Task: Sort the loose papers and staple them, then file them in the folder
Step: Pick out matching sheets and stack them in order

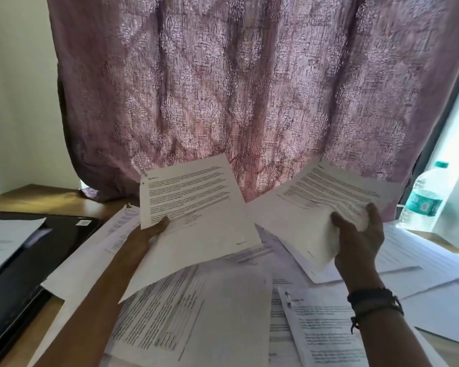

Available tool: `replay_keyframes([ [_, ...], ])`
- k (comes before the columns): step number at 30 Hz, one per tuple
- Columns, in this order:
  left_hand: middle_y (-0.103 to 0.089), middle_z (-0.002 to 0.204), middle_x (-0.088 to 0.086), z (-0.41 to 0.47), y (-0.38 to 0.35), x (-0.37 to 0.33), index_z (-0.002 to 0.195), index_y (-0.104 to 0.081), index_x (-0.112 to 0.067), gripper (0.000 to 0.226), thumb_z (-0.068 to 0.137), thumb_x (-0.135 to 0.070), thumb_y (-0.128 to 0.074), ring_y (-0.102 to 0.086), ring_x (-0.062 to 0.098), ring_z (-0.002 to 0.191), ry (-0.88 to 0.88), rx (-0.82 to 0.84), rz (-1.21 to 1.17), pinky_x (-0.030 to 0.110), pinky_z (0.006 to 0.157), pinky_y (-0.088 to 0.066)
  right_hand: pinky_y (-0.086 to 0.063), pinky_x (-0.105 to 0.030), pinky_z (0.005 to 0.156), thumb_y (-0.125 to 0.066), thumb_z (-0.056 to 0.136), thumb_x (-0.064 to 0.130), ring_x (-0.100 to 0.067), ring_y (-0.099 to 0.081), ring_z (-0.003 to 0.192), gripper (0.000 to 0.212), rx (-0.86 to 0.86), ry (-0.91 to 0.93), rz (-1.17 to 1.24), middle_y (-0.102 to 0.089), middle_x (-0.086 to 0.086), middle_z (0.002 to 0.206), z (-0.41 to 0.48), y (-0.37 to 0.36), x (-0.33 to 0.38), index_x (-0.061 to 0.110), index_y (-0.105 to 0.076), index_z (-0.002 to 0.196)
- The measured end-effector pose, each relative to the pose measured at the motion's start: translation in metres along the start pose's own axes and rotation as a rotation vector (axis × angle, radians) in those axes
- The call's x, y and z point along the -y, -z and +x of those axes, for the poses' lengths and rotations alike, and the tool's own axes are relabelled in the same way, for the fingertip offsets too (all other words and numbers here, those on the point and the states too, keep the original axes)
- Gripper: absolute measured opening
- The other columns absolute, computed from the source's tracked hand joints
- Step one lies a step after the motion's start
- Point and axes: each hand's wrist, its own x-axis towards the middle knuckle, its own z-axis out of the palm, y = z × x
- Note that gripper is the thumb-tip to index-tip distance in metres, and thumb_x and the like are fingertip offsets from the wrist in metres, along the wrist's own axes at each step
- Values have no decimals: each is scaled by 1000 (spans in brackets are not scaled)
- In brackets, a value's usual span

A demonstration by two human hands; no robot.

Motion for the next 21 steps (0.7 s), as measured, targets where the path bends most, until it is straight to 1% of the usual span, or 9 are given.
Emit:
replay_keyframes([
  [5,-60,130,3,-4,-5,-4,122,-57,-26,44,79,-30,-66,-56,24,119,14,19,-22,44,109,-37,-51,-8,61,-66,80,-10,-6,-59,95,69,352,-114,-90,-58,5,119,-12,-14,3,18,-47,139],
  [8,-61,125,0,-6,-15,-3,119,-57,-22,38,83,-26,-67,-58,18,112,24,37,-15,33,102,-39,-55,-16,75,-69,78,-8,-14,-63,105,69,575,-178,-125,-60,1,123,-25,-21,-9,21,-50,138],
  [11,-68,118,-3,-11,-23,2,117,-65,-19,64,64,-48,-83,-64,16,109,98,124,47,35,103,-42,-55,-18,78,-67,80,-5,-8,-67,101,62,664,-229,-122,-62,1,123,-34,-32,-18,20,-52,135],
  [12,-69,118,-2,-12,-24,6,119,-65,-17,67,62,-49,-83,-64,19,110,134,163,57,37,104,-43,-54,-16,76,-65,84,-1,-2,-67,95,57,673,-230,-149,-62,3,123,-37,-37,-18,20,-52,135],
  [14,-72,111,-6,-14,-30,10,114,-67,-21,49,69,-39,-80,-67,16,104,164,204,66,33,97,-48,-53,-22,86,-62,93,24,1,-63,101,50,716,-209,-205,-57,7,131,-40,-42,-22,24,-45,140],
  [16,-74,101,-9,-14,-38,10,106,-68,-23,25,82,-27,-72,-70,11,94,144,143,68,28,88,-52,-57,-30,84,-64,84,56,-9,-64,105,71,742,-327,-119,-54,9,135,-43,-42,-23,29,-33,143],
  [17,-75,100,-6,-14,-41,9,107,-68,-22,23,84,-23,-69,-71,13,93,130,100,40,30,85,-54,-59,-33,80,-68,77,61,-15,-67,105,84,765,-406,-80,-58,5,133,-44,-40,-22,30,-29,144],
  [18,-74,102,-3,-13,-43,8,109,-68,-20,25,84,-20,-69,-71,16,94,111,63,-8,32,83,-55,-60,-37,80,-73,75,56,-19,-69,104,85,795,-434,-112,-64,1,127,-45,-37,-20,28,-29,142],
  [21,-74,103,-7,-14,-47,2,106,-67,-26,22,85,-19,-68,-70,8,94,-61,-37,6,30,85,-53,-59,-26,75,-73,84,17,-11,-69,98,44,907,-255,-387,-70,3,112,-50,-34,-17,24,-51,122],
])
